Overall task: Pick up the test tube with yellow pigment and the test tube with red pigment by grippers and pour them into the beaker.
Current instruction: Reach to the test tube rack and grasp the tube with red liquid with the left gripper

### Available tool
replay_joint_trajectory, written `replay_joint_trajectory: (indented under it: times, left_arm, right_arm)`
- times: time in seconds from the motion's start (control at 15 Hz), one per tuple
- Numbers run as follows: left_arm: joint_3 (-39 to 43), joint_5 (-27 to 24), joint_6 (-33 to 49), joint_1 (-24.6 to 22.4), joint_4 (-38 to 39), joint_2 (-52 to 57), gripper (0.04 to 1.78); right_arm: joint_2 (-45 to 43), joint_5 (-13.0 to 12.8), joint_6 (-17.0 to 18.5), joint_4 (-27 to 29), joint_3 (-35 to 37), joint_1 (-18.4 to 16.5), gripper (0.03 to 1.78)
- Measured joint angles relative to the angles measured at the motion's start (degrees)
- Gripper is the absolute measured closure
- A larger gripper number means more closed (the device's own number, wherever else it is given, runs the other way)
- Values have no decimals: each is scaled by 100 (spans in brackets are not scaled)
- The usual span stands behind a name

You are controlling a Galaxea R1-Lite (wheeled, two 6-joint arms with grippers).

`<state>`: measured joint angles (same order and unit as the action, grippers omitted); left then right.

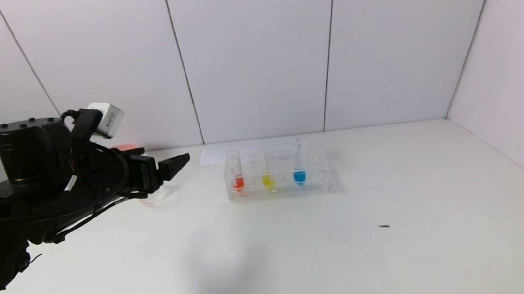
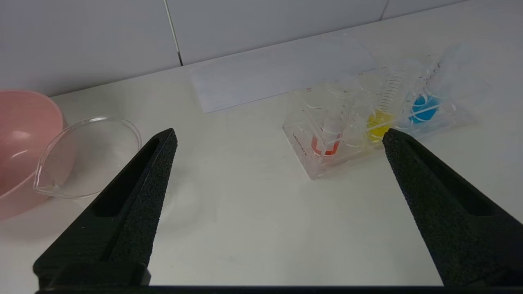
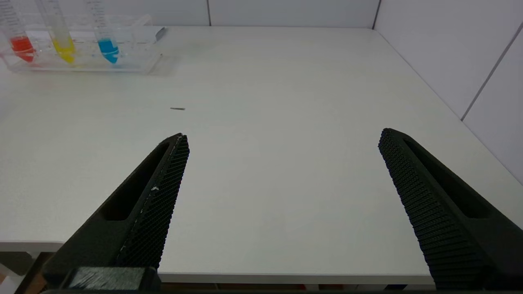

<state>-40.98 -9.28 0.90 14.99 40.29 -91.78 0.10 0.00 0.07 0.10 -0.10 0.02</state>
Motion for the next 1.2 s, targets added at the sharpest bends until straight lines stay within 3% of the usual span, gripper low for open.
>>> replay_joint_trajectory:
  times: [0.53,1.2]
  left_arm:
    - [397,21,59,394,1070,-584,6]
    - [347,16,72,650,1668,-1307,6]
  right_arm:
    - [0,0,0,0,0,2,11]
    - [0,0,0,0,0,0,11]
